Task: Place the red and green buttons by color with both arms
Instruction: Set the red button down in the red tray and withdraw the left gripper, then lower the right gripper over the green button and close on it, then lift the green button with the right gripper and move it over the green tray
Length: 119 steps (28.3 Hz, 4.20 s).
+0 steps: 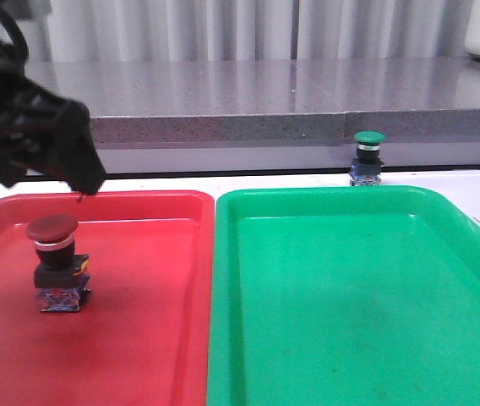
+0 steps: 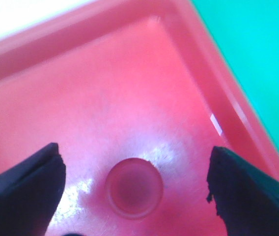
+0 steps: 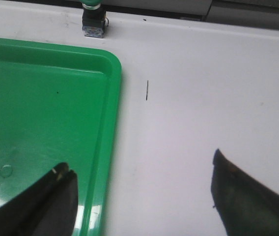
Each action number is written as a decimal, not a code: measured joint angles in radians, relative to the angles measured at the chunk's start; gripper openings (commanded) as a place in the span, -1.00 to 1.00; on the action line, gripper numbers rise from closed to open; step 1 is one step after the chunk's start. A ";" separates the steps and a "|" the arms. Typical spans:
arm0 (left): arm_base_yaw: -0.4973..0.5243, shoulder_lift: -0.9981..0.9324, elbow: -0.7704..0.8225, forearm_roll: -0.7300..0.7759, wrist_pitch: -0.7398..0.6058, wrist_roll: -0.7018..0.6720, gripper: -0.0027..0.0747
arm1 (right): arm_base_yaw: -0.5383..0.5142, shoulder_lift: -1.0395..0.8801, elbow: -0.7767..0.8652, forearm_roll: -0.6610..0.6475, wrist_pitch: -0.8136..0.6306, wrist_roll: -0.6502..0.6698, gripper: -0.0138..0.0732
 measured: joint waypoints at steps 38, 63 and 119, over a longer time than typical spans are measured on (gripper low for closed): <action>-0.002 -0.712 0.114 0.000 0.200 0.000 0.53 | 0.006 0.234 -0.167 0.154 0.012 -0.112 0.65; -0.002 -0.712 0.114 0.000 0.201 0.000 0.53 | 0.107 1.030 -0.710 0.183 -0.129 -0.133 0.65; -0.002 -0.712 0.114 -0.001 0.203 0.000 0.53 | 0.134 1.234 -1.237 0.136 0.319 -0.110 0.00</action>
